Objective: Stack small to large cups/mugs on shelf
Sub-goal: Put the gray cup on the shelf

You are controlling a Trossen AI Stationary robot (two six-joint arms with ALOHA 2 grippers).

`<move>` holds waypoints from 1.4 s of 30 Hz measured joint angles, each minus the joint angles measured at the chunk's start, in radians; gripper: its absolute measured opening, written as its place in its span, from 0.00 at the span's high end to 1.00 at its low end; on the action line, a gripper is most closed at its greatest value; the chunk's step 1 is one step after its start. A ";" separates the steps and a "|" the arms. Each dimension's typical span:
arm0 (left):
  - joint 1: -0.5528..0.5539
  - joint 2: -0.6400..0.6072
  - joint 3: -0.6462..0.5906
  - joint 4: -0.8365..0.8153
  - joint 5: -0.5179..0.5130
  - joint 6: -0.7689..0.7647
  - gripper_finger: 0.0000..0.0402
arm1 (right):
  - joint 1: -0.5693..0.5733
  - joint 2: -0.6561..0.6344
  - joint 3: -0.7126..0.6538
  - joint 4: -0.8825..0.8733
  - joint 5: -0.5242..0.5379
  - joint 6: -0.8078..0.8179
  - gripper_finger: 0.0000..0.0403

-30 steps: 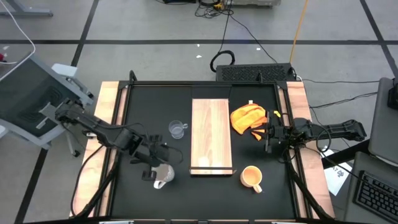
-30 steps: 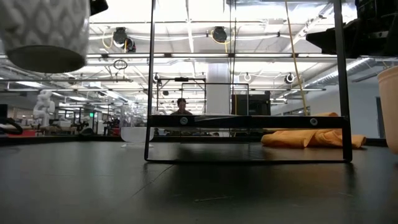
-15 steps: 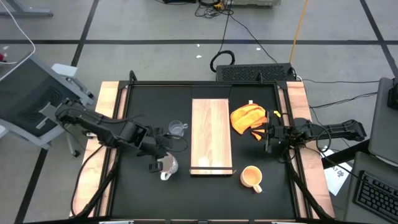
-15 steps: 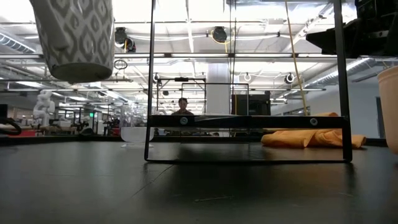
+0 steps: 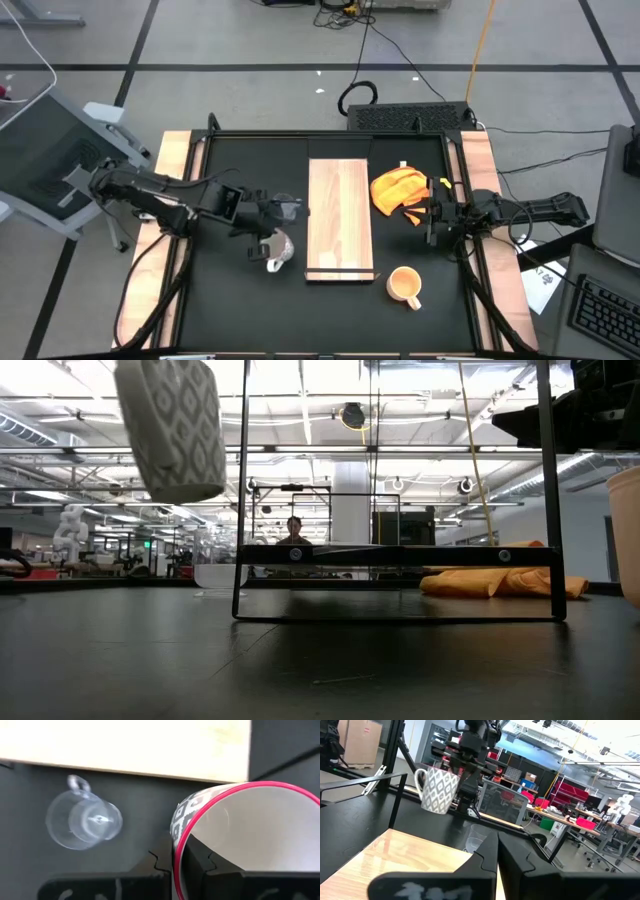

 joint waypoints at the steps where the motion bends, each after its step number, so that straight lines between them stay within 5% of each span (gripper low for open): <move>1: 0.009 0.000 0.006 -0.001 -0.004 0.019 0.96 | 0.000 0.000 0.000 0.000 0.000 0.000 1.00; 20: 0.307 0.073 0.270 -0.031 0.138 0.332 0.96 | 0.000 0.000 0.000 0.000 0.000 0.000 1.00; 42: 0.427 0.623 0.871 -0.317 0.313 0.583 0.96 | 0.000 0.002 0.000 -0.003 0.000 0.000 1.00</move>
